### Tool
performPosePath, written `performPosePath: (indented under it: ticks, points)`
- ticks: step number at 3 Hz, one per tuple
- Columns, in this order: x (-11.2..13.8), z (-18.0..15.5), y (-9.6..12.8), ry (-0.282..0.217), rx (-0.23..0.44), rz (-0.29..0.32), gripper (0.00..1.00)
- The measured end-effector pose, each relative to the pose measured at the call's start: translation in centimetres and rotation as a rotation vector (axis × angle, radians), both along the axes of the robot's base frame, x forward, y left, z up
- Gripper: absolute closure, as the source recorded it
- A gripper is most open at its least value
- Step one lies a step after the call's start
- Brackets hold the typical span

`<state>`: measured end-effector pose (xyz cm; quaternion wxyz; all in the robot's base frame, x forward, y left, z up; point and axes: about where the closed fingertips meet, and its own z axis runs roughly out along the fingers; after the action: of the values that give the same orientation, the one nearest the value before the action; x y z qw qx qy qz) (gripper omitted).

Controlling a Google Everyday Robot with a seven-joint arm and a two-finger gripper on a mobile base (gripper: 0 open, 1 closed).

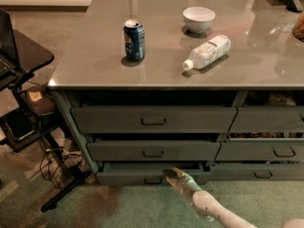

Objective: Open bottom drawer

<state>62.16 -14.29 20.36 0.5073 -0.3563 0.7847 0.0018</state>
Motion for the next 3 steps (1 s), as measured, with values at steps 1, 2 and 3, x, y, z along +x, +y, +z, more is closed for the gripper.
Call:
performPosePath:
  ticks: [1,2,3]
  points:
    - [0.0,0.0,0.0,0.000,0.000,0.000,1.00]
    - [-2.2,0.0,0.4,0.009,-0.014,0.034,1.00]
    - [-2.2,0.6,0.4,0.009,-0.014,0.034,1.00]
